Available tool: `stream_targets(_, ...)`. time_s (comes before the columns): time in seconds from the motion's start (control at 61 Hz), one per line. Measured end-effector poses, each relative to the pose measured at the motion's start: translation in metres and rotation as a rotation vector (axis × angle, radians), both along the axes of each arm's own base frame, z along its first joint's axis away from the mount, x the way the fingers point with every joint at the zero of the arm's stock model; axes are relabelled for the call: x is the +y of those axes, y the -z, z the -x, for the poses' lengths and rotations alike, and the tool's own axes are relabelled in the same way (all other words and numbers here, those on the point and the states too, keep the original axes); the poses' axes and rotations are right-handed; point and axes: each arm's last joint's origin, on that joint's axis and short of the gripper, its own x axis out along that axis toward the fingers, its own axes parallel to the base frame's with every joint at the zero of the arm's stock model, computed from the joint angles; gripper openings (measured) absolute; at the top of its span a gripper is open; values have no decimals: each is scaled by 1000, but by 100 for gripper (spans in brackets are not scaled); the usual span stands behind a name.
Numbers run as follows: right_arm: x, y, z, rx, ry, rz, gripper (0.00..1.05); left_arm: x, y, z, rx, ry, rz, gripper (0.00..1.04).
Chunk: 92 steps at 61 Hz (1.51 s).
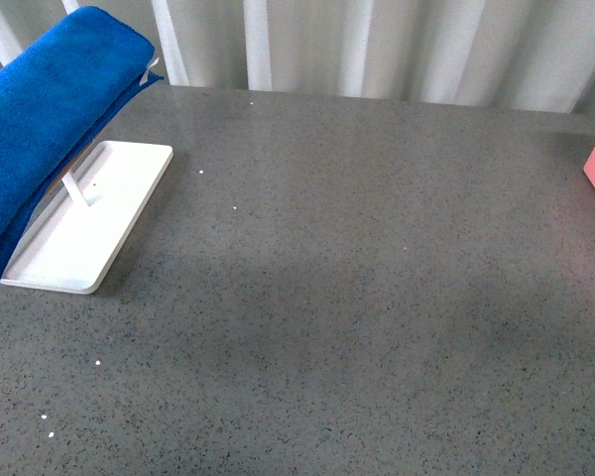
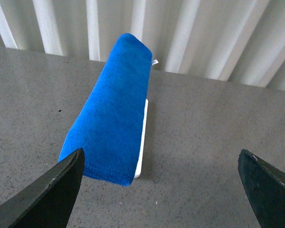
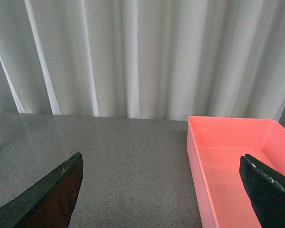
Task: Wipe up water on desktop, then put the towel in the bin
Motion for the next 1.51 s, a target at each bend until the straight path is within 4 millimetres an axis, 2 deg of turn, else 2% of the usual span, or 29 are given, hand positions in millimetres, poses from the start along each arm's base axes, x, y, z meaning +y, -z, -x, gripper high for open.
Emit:
stream_targets(0.115,0,0,0,0,0,0,98,-5,-52,-54,-138,-73,5,98)
stream_targets(0.23,0,0,0,0,0,0,98,-18,-74,-108,-131,-48,-5,98)
stream_targets(0.295,0,0,0,0,0,0,98,-33,-69,-163,-13,-2,-56,98)
stream_targets(0.443,0,0,0,0,0,0,98,-46,-56,-243,186,85,-208,98)
stream_targets(0.525,0,0,0,0,0,0,98,-37,-57,-271,280,70,-238,98)
stream_targets(0.639,0,0,0,0,0,0,98,-5,-60,-315,418,-8,-284,98)
stream_targets(0.721,0,0,0,0,0,0,98,9,-62,-328,462,-40,-306,98)
stream_targets(0.82,0,0,0,0,0,0,98,17,-62,-337,497,-32,-320,98)
stream_targets(1.066,0,0,0,0,0,0,98,5,-42,-336,598,102,-277,98)
stream_targets(1.344,0,0,0,0,0,0,98,4,-17,-338,629,70,-310,98)
stream_targets(1.508,0,0,0,0,0,0,98,5,-12,-340,618,64,-315,98)
